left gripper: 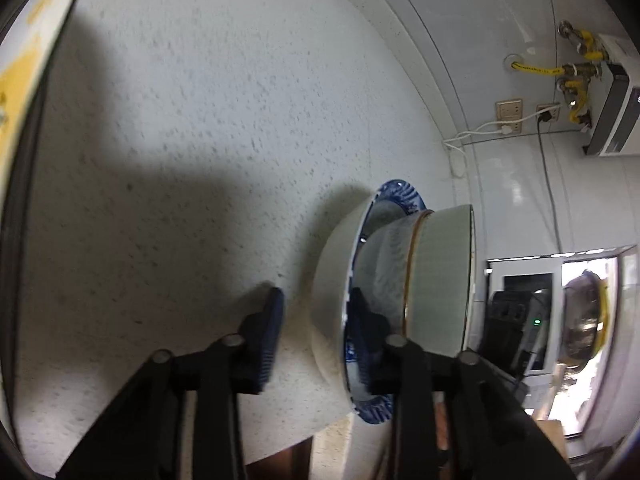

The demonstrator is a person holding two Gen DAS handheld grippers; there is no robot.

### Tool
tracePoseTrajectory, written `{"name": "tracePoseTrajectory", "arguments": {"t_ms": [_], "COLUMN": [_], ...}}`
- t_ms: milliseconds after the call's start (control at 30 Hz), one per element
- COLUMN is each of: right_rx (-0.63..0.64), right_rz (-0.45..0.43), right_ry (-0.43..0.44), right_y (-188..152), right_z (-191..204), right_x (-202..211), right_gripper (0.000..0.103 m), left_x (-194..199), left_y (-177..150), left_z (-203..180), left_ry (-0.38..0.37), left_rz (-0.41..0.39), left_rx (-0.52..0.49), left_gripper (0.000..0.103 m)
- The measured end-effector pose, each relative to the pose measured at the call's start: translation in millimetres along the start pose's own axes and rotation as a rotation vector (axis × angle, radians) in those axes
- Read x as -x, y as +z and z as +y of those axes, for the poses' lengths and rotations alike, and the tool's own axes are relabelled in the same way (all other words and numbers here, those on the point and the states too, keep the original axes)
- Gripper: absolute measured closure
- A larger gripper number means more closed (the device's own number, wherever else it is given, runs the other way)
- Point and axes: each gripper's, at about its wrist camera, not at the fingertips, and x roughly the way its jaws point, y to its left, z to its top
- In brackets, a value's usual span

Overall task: Organize plates and bowls
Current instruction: 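Reach both grippers to the blue dish rim under the bowls and close, then lift the blue dish with its bowls using both grippers toward the plate stack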

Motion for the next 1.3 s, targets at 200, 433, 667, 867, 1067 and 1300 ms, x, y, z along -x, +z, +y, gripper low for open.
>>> {"name": "tracePoseTrajectory", "arguments": {"t_ms": [200, 433, 667, 867, 1067, 1300], "right_rx": [0.009, 0.0, -0.031, -0.032, -0.03, -0.001], "right_rz": [0.043, 0.058, 0.053, 0.037, 0.006, -0.04], "right_ry": [0.03, 0.035, 0.026, 0.014, 0.014, 0.015], "right_y": [4.7, 10.2, 13.2, 15.2, 20.7, 34.6], "right_z": [2.1, 2.6, -3.1, -3.3, 1.9, 32.4], "right_x": [-10.8, -13.7, -9.3, -5.4, 2.1, 28.1], "right_gripper": [0.089, 0.089, 0.09, 0.09, 0.09, 0.09], "left_x": [-5.6, -6.5, -8.7, -6.6, 7.4, 57.4], "left_y": [1.6, 0.8, 4.1, 5.2, 11.2, 17.5], "left_z": [-4.0, -11.8, -22.2, -26.8, -37.4, -48.2], "left_ry": [-0.018, 0.015, 0.04, 0.05, 0.034, 0.0], "left_rz": [0.016, 0.025, 0.029, 0.015, -0.005, -0.067], "left_rx": [-0.014, -0.031, -0.041, -0.064, -0.084, -0.09], "left_gripper": [0.087, 0.088, 0.088, 0.088, 0.088, 0.089]}}
